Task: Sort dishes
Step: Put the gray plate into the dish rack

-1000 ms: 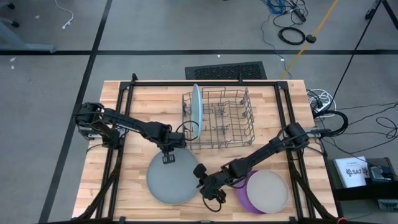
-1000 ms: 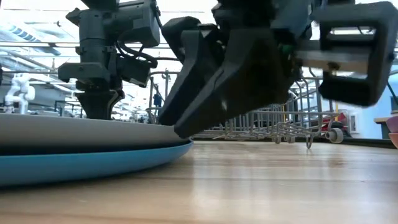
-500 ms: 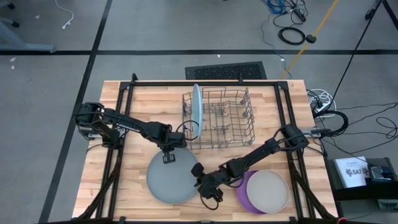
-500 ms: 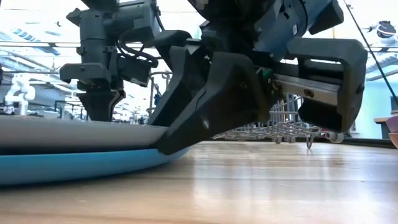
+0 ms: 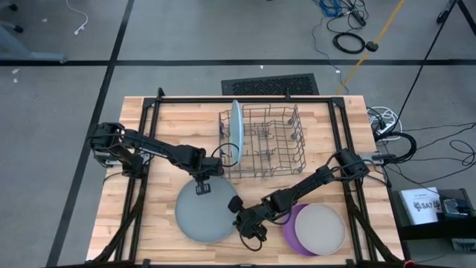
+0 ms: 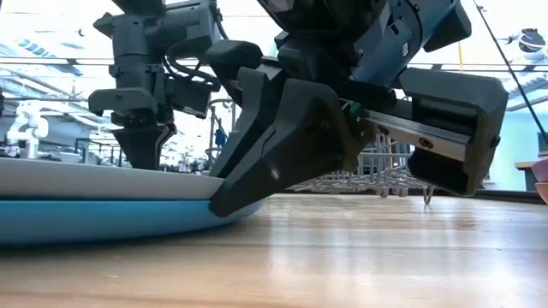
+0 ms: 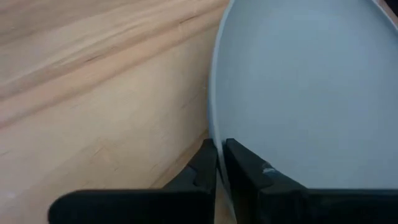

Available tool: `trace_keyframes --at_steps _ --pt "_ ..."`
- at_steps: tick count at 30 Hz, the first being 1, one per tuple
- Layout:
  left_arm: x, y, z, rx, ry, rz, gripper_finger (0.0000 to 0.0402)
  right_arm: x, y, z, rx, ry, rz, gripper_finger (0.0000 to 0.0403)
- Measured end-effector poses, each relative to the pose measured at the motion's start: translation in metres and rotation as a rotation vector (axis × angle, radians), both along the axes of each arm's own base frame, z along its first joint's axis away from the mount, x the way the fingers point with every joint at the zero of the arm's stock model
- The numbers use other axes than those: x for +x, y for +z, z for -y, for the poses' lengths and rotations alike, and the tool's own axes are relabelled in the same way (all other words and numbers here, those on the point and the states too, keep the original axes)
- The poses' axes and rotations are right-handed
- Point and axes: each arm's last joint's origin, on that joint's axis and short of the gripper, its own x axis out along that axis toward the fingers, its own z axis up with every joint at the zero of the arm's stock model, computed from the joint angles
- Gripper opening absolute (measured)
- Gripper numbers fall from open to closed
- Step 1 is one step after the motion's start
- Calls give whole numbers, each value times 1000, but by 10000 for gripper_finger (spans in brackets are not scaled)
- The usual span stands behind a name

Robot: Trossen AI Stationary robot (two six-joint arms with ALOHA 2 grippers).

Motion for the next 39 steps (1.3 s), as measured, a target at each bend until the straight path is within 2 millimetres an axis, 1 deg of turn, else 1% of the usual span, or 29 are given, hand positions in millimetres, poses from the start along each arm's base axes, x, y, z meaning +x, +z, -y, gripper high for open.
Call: trace_keyframes --at_steps 6,15,19,23,32,39 --pt "0 0 0 -1 -6 -1 1 -1 0 -3 8 -10 -1 22" --pt "-1 0 0 -8 -8 -8 1 -4 0 -8 45 -39 -16 77" --pt "-1 0 0 -7 -7 -8 1 -5 0 -10 42 -30 -15 91" --pt "-1 0 0 -8 -7 -7 1 -7 0 -14 26 -5 -10 87" --pt "0 0 1 -10 -8 -3 1 -8 1 -16 20 4 -5 55" --pt "-1 0 0 -2 -7 -8 1 -1 14 -21 43 12 16 46"
